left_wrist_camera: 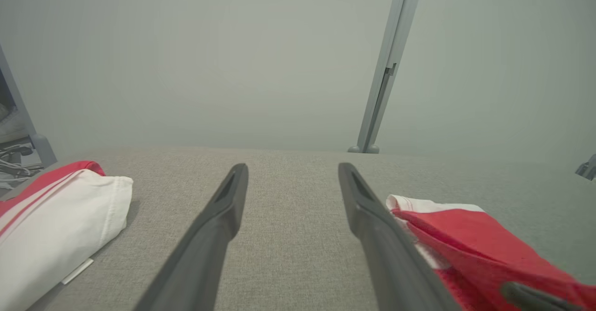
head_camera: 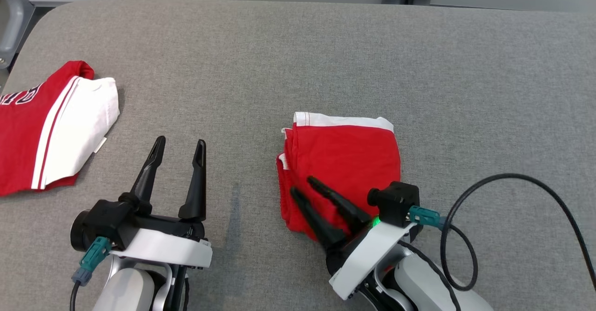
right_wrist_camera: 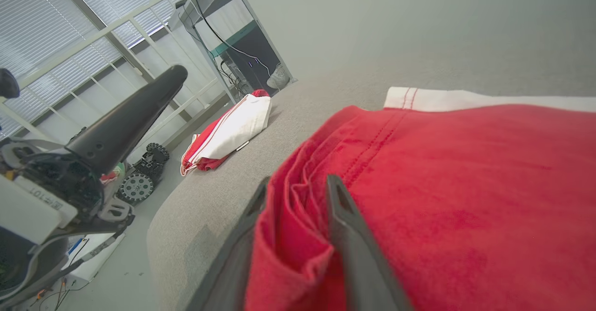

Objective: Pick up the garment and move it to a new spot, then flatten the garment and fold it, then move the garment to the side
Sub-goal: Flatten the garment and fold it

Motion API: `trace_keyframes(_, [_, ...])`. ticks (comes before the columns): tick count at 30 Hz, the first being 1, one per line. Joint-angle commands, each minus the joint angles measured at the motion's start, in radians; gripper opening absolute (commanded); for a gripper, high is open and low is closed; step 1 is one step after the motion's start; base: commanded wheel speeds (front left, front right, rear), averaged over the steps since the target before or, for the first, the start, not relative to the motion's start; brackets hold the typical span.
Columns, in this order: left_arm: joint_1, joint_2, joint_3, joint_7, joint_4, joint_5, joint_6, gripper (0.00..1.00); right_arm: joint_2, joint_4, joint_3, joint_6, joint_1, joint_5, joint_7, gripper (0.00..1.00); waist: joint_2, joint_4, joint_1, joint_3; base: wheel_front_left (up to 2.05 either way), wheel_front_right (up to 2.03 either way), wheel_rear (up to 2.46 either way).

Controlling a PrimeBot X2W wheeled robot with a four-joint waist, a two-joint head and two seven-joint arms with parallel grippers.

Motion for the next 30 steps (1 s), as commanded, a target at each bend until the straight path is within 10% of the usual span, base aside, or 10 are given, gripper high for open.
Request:
trace_keyframes(1, [-0.010,0.002,0.001,-0.005,0.000,0.001,0.004,1.00,-0.007,0.001,0.004,0.001,-0.015,-0.006,-0.008,1.00,0.0000,-0.002,0.0000,-0.001,0.00,0.00,0.00])
trace_keyframes(11, [0.005,0.010,0.006,-0.009,0.006,0.004,0.014,1.00,-0.007,-0.101,-0.071,0.001,0.016,-0.094,-0.048,1.00,0.0000,-0.029,0.0000,-0.029,0.00,0.00,0.00])
trace_keyframes(30, [0.065,0.047,0.018,0.010,-0.014,0.006,0.049,1.00,-0.007,-0.298,-0.673,0.001,0.250,-0.377,0.047,1.00,0.0000,-0.082,0.0000,-0.100,0.00,0.00,0.00])
